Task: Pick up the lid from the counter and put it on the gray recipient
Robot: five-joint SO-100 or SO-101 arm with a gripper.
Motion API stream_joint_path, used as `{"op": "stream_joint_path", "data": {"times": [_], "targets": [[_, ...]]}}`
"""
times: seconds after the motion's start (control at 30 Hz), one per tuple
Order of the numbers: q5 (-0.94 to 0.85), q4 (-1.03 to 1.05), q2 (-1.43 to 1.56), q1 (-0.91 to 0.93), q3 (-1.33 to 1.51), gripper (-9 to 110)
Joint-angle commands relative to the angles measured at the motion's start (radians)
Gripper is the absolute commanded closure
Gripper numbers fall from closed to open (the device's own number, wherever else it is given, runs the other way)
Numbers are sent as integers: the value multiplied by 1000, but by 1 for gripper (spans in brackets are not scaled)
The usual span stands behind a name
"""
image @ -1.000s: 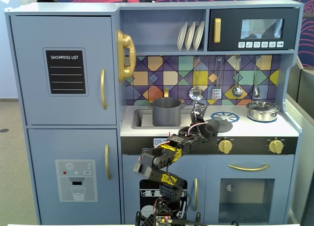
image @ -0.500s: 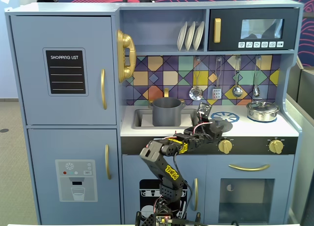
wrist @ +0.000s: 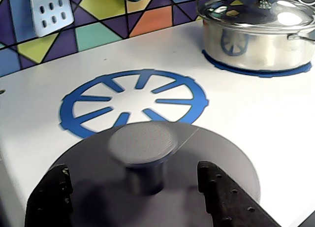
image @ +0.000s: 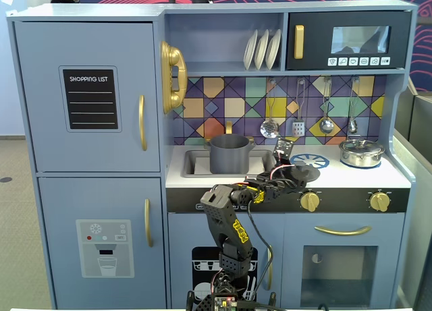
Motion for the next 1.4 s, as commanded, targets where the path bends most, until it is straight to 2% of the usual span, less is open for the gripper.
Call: {"op": "stream_joint_path", "data": {"times": [0.0, 0.5, 0.63, 0.77, 1.13, 1.37], "targets": [[-14, -40, -20, -12, -101, 77], [3, -43, -104, -6, -169, 81], [-15, -35, -110, -12, -163, 89], [-40, -32, -110, -21, -156, 101], [-26, -41, -37, -40, -178, 101], [11, 104, 87, -80, -305, 101]]}}
